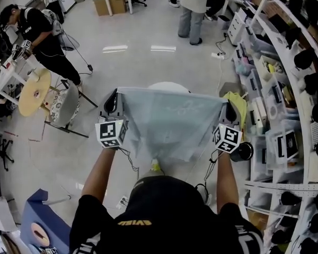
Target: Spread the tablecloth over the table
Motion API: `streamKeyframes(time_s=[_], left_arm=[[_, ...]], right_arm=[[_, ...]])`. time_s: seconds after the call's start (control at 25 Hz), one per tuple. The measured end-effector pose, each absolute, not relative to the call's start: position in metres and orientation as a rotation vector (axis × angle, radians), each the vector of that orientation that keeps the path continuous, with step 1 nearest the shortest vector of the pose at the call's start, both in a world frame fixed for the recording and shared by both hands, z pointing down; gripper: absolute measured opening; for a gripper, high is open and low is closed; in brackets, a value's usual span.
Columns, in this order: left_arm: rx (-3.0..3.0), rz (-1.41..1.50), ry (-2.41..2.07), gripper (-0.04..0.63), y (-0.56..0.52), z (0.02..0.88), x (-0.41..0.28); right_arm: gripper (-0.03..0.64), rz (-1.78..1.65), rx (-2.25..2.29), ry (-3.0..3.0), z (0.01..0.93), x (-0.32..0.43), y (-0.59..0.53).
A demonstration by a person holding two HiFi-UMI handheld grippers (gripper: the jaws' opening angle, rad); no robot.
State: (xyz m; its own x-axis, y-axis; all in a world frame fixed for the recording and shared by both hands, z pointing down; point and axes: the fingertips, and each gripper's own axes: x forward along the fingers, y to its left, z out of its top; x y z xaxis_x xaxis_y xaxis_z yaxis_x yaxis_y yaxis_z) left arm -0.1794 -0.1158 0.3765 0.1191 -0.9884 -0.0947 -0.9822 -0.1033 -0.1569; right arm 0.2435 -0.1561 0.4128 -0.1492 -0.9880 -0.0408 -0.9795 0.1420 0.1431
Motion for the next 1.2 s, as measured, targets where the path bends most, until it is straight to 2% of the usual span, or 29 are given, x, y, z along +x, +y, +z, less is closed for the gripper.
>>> streamKeyframes(time_s=[0.32, 0.6, 1.2], left_arm=[[-2.261, 0.004, 1.905, 0.025, -0.216, 0.364, -0.220], [-2.271, 0.023, 1.862, 0.025, -0.289, 0.350, -0.218], [-2.238, -0.067, 2.013, 0.025, -0.537, 0.380, -0.216]], right_arm=[[0.009, -0.273, 2.076, -2.251, 0.386, 0.206, -0.235], [0.011, -0.319, 2.069, -2.213, 0.371, 0.208, -0.305], [0.018, -0.254, 1.866, -2.295, 0.398, 0.211, -0.573]])
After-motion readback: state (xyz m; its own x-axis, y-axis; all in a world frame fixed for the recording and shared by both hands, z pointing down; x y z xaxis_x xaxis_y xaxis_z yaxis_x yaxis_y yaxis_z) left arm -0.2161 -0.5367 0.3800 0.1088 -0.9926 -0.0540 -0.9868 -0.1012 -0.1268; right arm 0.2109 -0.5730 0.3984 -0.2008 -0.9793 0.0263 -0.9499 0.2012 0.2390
